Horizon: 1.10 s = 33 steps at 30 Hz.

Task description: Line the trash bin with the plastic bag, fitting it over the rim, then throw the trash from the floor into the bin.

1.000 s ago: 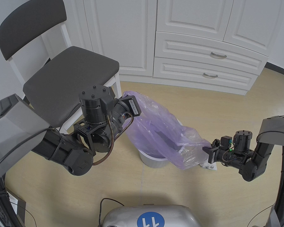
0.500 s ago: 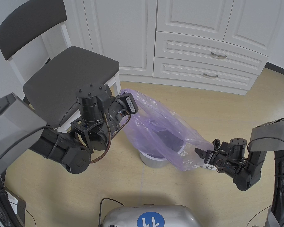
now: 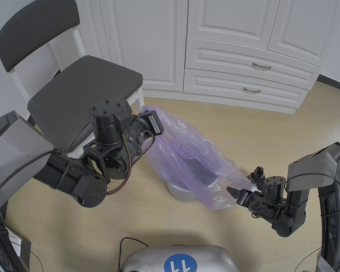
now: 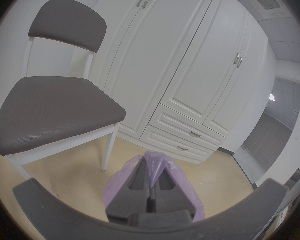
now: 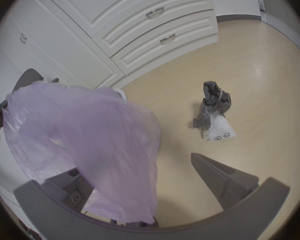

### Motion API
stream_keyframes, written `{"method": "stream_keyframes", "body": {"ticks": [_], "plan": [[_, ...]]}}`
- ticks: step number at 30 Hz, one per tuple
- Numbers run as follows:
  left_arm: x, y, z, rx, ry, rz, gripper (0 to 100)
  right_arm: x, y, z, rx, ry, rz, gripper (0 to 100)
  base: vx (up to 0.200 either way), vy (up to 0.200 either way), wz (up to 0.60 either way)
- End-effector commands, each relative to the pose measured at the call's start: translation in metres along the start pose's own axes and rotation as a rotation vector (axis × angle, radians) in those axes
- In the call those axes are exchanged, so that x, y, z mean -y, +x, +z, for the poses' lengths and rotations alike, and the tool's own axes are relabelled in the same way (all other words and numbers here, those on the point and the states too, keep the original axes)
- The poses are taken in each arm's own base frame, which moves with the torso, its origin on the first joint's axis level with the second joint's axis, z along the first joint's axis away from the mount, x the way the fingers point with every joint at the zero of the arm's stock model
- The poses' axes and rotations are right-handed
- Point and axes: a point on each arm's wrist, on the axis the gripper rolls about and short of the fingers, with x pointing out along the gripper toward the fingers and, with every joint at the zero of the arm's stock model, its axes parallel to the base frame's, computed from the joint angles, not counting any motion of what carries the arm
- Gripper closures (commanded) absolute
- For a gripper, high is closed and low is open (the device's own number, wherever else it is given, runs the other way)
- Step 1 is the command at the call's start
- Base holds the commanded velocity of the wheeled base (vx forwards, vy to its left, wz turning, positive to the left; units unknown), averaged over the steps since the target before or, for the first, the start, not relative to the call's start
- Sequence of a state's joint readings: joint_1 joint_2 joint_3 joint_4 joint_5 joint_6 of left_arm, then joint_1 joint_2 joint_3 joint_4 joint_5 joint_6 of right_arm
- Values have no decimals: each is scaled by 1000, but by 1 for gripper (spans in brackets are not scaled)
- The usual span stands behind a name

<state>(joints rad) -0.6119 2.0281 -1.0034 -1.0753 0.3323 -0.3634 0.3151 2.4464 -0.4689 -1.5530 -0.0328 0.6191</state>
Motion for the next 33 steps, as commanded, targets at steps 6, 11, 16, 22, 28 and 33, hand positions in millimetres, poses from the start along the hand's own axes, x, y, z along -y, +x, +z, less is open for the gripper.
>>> {"method": "stream_keyframes", "body": {"ticks": [6,11,16,22,28,33], "plan": [[1,-1,0,1,-1,-2,100,-12,-10,16,54,3,42,0,0,0,0],[1,-1,0,1,-1,-2,100,-11,-9,13,45,2,39,100,0,0,0],[1,-1,1,2,-1,-2,100,-11,-13,5,7,-7,42,100,0,0,0],[1,-1,1,2,-1,-2,100,-14,-18,2,-11,-27,47,100,0,0,0],[1,-1,1,4,-2,-3,100,-23,-27,20,53,-65,78,100,0,0,0],[1,-1,3,4,0,-3,100,-46,-55,76,266,-232,150,100,0,0,0]]}}
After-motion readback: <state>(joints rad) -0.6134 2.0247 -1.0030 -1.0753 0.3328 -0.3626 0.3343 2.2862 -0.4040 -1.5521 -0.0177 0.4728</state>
